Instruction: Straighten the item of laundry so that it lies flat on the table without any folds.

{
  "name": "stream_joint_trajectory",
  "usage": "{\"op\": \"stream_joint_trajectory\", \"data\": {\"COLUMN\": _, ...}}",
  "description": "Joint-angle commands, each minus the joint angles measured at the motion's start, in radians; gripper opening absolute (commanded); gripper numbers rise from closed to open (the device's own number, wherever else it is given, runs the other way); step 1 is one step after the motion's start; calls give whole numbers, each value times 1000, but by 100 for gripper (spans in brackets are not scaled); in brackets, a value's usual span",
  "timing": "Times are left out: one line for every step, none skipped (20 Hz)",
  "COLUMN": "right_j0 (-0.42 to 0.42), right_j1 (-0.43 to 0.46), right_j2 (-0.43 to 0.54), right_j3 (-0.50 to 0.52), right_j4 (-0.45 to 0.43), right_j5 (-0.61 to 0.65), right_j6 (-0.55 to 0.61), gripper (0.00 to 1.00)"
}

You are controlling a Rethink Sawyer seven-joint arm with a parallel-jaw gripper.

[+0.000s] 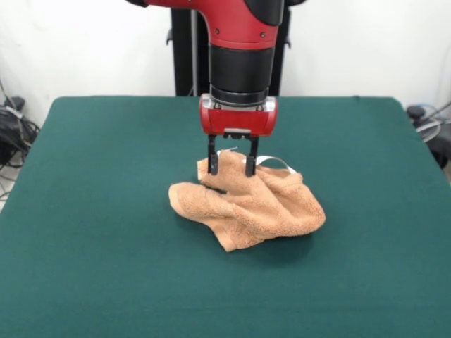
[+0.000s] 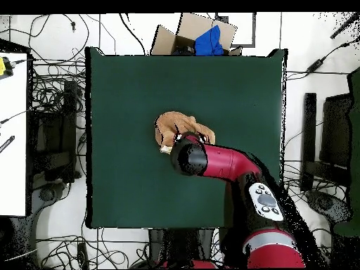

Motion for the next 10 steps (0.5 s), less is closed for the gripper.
{"op": "stream_joint_trajectory", "data": {"right_j0": 19, "right_j1": 15, "right_j2": 40, "right_j3": 45, "right_j4": -39, "right_j5": -55, "right_j6": 130, "gripper": 100}}
{"op": "stream_joint_trajectory", "data": {"right_j0": 19, "right_j1": 15, "right_j2": 41, "right_j3": 46, "right_j4": -39, "right_j5": -54, "right_j6": 130, "gripper": 100}}
{"op": "stream_joint_trajectory", "data": {"right_j0": 19, "right_j1": 16, "right_j2": 42, "right_j3": 46, "right_j4": -39, "right_j5": -55, "right_j6": 130, "gripper": 100}}
{"op": "stream_joint_trajectory", "data": {"right_j0": 18, "right_j1": 16, "right_j2": 42, "right_j3": 47, "right_j4": -39, "right_j5": -55, "right_j6": 130, "gripper": 100}}
{"op": "stream_joint_trajectory", "data": {"right_j0": 18, "right_j1": 16, "right_j2": 44, "right_j3": 47, "right_j4": -38, "right_j5": -54, "right_j6": 130, "gripper": 100}}
{"op": "stream_joint_trajectory", "data": {"right_j0": 19, "right_j1": 16, "right_j2": 45, "right_j3": 48, "right_j4": -38, "right_j5": -55, "right_j6": 131, "gripper": 100}}
{"op": "stream_joint_trajectory", "data": {"right_j0": 19, "right_j1": 17, "right_j2": 45, "right_j3": 48, "right_j4": -37, "right_j5": -56, "right_j6": 131, "gripper": 100}}
{"op": "stream_joint_trajectory", "data": {"right_j0": 19, "right_j1": 17, "right_j2": 45, "right_j3": 49, "right_j4": -37, "right_j5": -56, "right_j6": 132, "gripper": 100}}
{"op": "stream_joint_trajectory", "data": {"right_j0": 18, "right_j1": 17, "right_j2": 45, "right_j3": 50, "right_j4": -38, "right_j5": -58, "right_j6": 132, "gripper": 100}}
{"op": "stream_joint_trajectory", "data": {"right_j0": 18, "right_j1": 17, "right_j2": 45, "right_j3": 50, "right_j4": -38, "right_j5": -58, "right_j6": 132, "gripper": 100}}
